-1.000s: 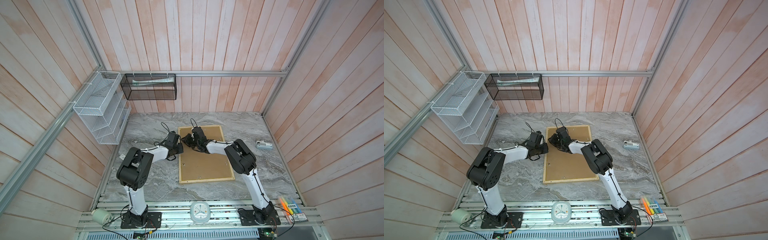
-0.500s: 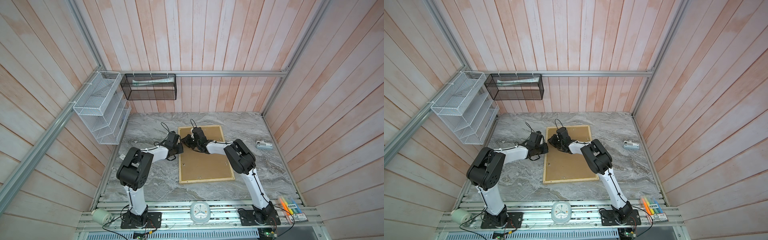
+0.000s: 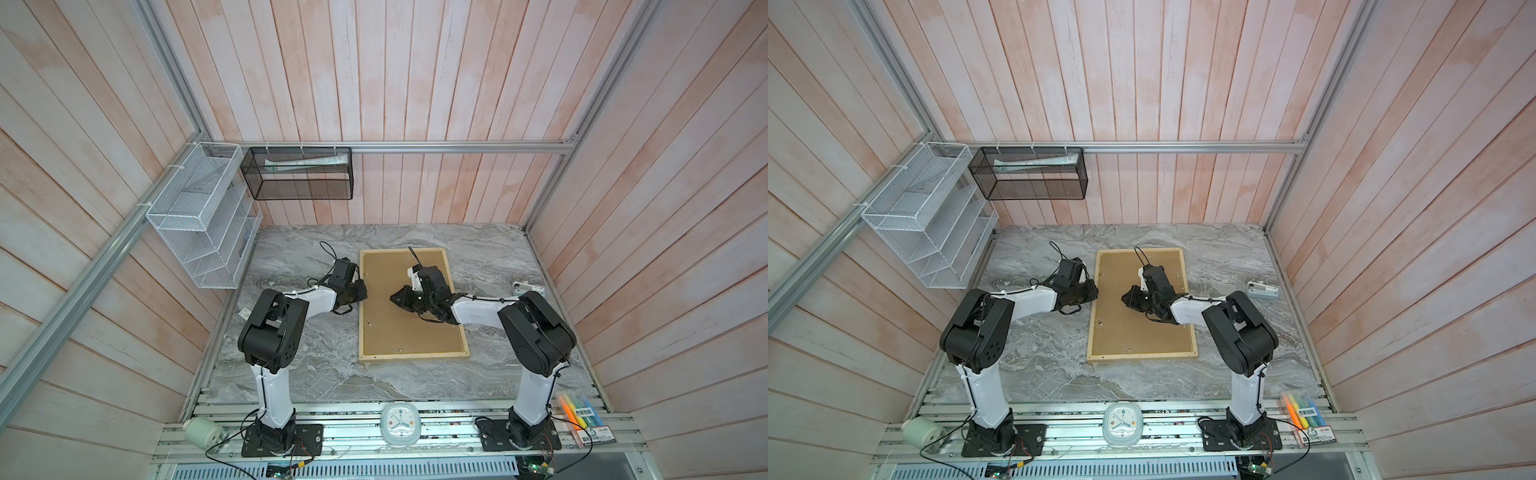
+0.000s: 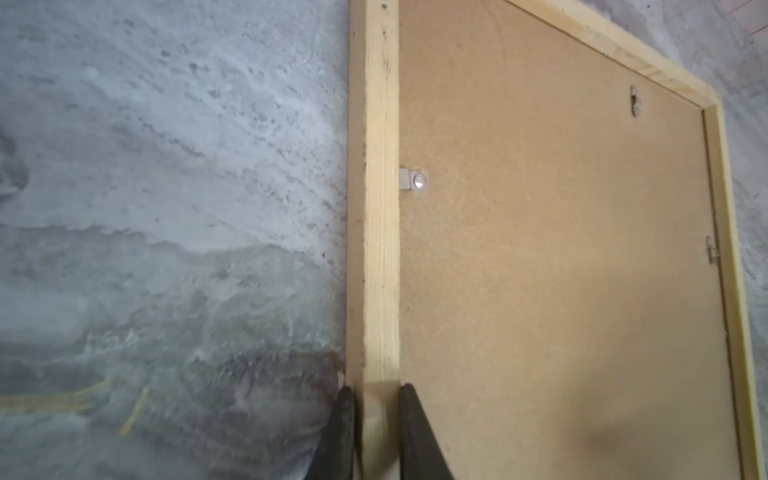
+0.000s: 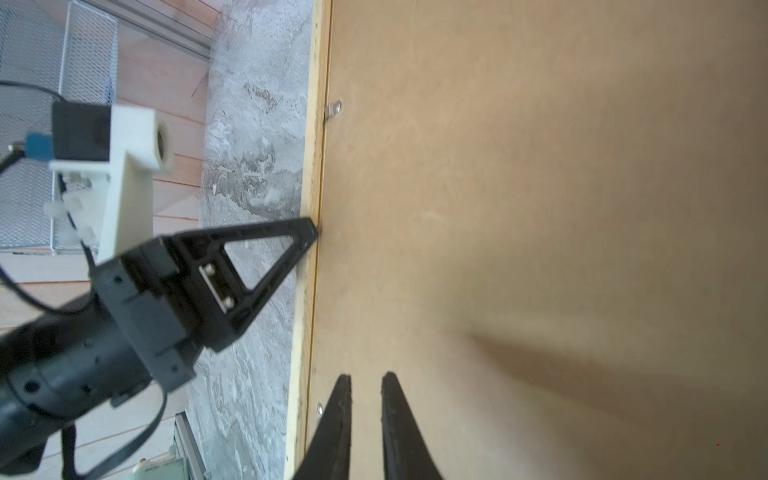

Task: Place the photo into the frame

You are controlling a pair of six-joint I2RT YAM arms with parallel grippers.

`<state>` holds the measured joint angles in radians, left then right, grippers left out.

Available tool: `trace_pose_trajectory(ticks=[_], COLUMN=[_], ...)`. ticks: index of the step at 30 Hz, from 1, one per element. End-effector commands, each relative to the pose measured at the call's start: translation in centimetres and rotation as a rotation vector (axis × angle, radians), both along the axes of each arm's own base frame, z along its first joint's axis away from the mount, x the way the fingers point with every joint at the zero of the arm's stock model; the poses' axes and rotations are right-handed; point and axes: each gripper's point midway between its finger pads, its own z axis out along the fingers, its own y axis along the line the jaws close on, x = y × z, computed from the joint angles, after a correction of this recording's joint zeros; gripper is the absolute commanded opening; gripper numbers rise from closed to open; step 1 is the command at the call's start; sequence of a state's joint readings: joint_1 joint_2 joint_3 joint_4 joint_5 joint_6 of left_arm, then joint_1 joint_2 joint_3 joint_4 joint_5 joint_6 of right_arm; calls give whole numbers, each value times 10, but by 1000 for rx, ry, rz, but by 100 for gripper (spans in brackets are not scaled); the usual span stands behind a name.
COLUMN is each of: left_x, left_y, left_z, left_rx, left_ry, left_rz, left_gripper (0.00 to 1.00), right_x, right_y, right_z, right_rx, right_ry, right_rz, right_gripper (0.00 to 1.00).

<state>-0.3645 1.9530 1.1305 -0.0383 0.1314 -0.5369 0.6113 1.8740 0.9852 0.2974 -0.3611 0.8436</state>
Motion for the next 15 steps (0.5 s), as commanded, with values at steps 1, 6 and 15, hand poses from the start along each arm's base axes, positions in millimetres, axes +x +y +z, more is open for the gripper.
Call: trace_pose_trajectory(ticks=[1,6,15], left_x=[8,16,-11], left_y=[-6,-7,1], left_z=[-15,-8,14], left_rx=[-53,-57,-33], left_ry=[48,31,3], left_rz=[18,24,-4], left_gripper=[8,13,32], right_x=[-13,-16,-19], right_y=[-5,-4,4], right_z=[-8,-10,-23], right_rx=[-16,-10,7], right_ry=[9,19,47], right_rz=[42,50,64], right_gripper=[17,17,17])
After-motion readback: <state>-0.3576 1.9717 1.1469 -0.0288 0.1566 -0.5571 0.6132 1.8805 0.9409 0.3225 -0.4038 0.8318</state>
